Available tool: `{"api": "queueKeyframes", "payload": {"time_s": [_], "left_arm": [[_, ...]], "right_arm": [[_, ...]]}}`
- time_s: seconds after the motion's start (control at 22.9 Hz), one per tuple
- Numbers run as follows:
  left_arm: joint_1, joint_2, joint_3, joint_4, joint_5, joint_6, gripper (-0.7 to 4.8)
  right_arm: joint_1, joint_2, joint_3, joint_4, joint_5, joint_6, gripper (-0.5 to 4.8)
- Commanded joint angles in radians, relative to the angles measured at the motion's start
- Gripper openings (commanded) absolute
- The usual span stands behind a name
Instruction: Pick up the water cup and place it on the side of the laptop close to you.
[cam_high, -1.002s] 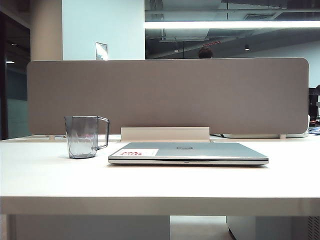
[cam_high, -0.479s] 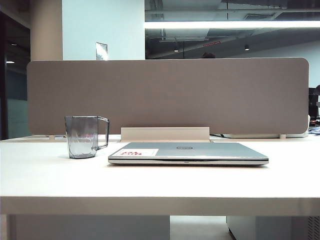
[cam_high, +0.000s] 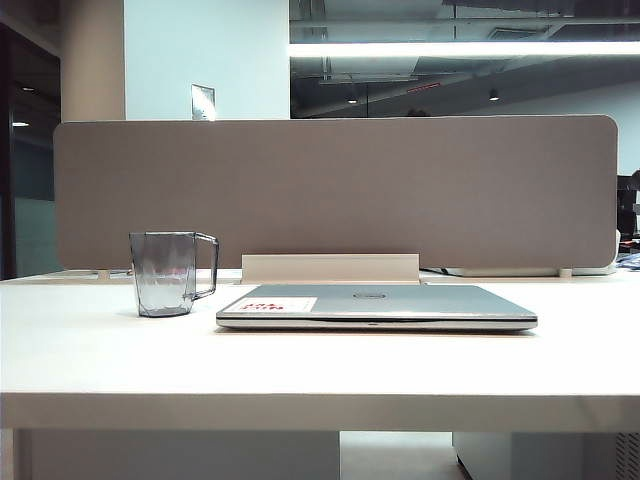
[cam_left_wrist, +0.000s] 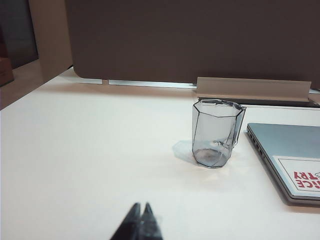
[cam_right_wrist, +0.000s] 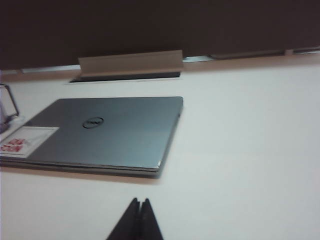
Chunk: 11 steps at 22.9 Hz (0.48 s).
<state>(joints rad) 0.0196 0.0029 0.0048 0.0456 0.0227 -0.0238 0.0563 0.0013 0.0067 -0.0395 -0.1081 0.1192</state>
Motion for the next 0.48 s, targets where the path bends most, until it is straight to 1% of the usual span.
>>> {"api": "queueKeyframes", "payload": {"time_s": [0.04, 0.13, 0.22, 0.26, 0.48], "left_arm": [[0.000, 0.001, 0.003, 0.015, 0.003, -0.003, -0.03], [0.000, 0.001, 0.003, 0.015, 0.003, -0.003, -0.03], [0.000, 0.001, 0.003, 0.015, 0.003, -0.003, -0.03], [0.000, 0.001, 0.003, 0.015, 0.003, -0.003, -0.03], [0.000, 0.001, 0.003, 0.014, 0.003, -0.003, -0.03]], "right_arm": [[0.010, -0.002, -0.002, 0.043, -0.026, 0.059, -0.06], [0.037, 0.000, 0.008, 0.064, -0.048, 0.065, -0.06], [0.060, 0.002, 0.024, 0.064, -0.046, 0.064, -0.06], [0.087, 0.002, 0.045, 0.066, -0.032, 0.064, -0.06], [0.153, 0.002, 0.106, 0.071, 0.048, 0.063, -0.06]]}}
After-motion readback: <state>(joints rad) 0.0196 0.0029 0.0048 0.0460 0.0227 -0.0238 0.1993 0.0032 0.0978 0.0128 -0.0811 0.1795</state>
